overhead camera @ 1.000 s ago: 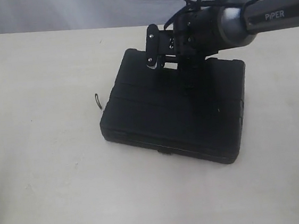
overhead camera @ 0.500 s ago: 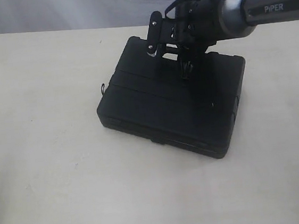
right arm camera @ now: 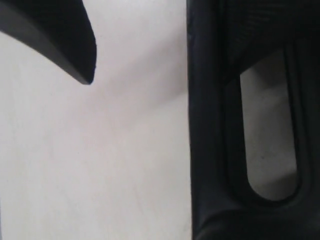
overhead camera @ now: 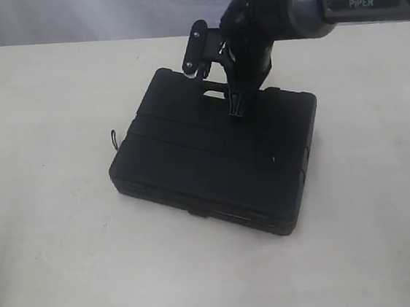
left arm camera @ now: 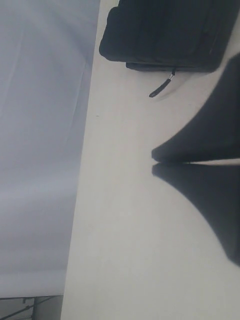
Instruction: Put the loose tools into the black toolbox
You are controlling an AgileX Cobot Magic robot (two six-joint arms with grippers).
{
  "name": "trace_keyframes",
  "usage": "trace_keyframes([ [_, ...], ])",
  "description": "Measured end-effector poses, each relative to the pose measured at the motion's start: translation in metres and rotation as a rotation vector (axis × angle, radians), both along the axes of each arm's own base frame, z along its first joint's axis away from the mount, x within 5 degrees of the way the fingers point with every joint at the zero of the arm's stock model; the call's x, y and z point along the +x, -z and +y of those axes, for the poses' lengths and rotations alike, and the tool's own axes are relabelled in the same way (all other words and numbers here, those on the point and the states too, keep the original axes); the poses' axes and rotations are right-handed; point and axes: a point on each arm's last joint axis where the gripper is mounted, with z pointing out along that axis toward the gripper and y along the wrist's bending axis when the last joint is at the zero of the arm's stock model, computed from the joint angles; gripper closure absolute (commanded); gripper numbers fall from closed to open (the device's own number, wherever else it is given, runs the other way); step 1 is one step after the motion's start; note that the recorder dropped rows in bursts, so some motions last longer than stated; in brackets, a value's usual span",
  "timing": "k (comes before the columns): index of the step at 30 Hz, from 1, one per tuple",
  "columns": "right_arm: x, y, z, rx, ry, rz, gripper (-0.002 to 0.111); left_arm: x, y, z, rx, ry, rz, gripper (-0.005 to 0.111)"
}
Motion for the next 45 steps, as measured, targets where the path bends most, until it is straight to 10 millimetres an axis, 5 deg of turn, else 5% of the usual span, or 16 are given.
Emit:
trace_keyframes([
  [6,0.005,-0.022,0.006,0.162,0.085,0.095,0.044,0.0,0.0,0.0,0.0,0.0,0.0,0.107],
  [14,0.015,-0.032,-0.028,0.344,0.264,0.2,0.044,0.0,0.0,0.0,0.0,0.0,0.0,0.107],
  [19,0.01,-0.038,-0.033,0.335,0.261,0.243,0.046,0.0,0.0,0.0,0.0,0.0,0.0,0.107],
  [26,-0.016,-0.094,-0.04,0.324,0.246,0.255,0.068,0.0,0.0,0.0,0.0,0.0,0.0,0.107],
  [33,-0.069,-0.188,-0.061,0.372,0.283,0.091,0.078,0.0,0.0,0.0,0.0,0.0,0.0,0.107],
  [38,-0.147,-0.256,-0.09,0.453,0.351,-0.105,0.079,0.0,0.0,0.0,0.0,0.0,0.0,0.107],
  [41,-0.2,-0.277,-0.105,0.571,0.43,-0.182,0.081,0.0,0.0,0.0,0.0,0.0,0.0,0.107],
  [45,-0.264,-0.276,-0.11,0.822,0.509,-0.134,0.105,0.0,0.0,0.0,0.0,0.0,0.0,0.107],
])
